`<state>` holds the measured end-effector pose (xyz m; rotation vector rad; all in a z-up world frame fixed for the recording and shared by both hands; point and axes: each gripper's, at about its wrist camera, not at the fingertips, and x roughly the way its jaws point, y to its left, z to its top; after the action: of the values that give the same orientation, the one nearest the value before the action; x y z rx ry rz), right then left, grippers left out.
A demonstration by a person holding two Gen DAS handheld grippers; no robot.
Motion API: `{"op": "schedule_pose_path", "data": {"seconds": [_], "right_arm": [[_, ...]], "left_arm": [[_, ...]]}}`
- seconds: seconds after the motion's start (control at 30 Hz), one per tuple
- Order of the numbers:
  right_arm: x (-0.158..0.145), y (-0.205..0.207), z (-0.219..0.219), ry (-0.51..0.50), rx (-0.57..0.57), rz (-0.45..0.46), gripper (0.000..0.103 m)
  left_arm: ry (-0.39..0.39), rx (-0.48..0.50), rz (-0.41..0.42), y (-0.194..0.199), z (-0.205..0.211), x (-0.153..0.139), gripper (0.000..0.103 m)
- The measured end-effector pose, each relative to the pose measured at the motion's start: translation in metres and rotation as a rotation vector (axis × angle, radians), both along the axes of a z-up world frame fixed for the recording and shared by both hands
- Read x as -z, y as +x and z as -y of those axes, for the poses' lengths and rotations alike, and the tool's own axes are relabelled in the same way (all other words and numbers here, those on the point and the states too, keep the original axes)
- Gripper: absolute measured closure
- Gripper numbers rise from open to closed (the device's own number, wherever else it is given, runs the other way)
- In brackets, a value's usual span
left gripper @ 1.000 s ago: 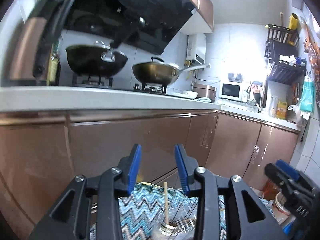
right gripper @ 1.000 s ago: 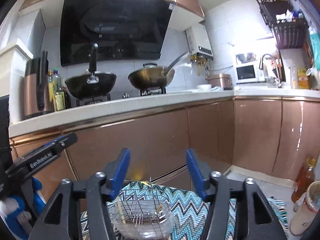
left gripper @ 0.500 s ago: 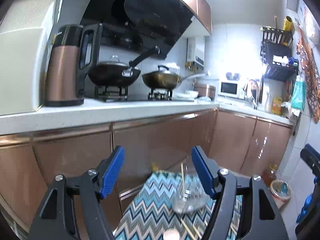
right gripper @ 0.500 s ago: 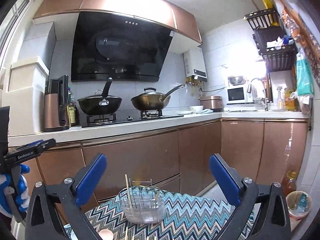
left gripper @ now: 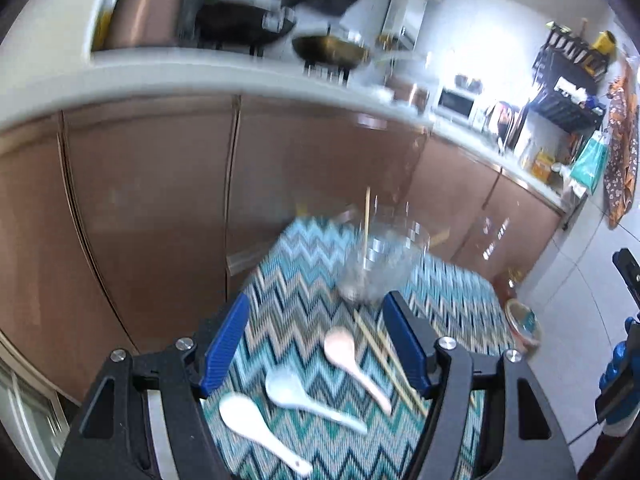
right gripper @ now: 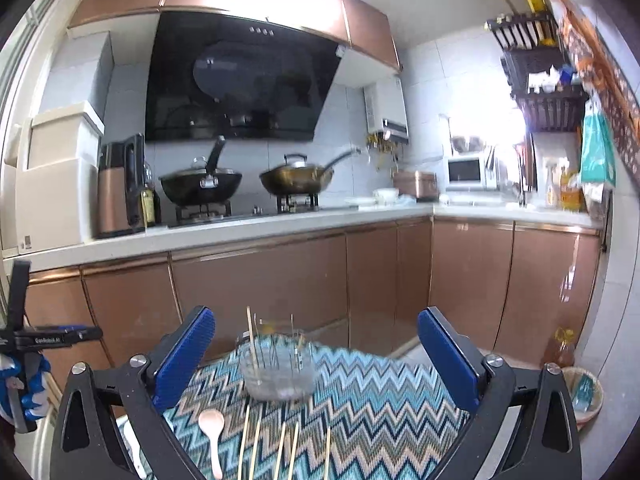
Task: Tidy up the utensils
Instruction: 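Move both tools back down to the utensils on the cloth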
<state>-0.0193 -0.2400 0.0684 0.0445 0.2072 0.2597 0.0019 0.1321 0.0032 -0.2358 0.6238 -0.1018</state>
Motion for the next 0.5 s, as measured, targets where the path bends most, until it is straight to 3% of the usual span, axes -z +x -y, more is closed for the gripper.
{"op": "schedule_pose_path", "data": {"seconds": [0.13, 0.23, 0.5], "right_arm": [[0.023, 0.017, 0.009, 0.001, -0.009, -0.115, 0.022], [0.042, 0.031, 0.014, -0.012, -0.014, -0.199, 0.031], [0.090, 0.067, 0.010, -0.079, -0.023, -0.379, 0.043]], "left_arm": [[-0.066, 0.020, -0.150, 0.018, -0.006, 0.045, 0.040], [-0.107, 0.028, -0.248, 0.032, -0.011, 0.074, 0.051], [-0.181, 0.033, -0.418, 0.066, -0.019, 0.128, 0.063]]}}
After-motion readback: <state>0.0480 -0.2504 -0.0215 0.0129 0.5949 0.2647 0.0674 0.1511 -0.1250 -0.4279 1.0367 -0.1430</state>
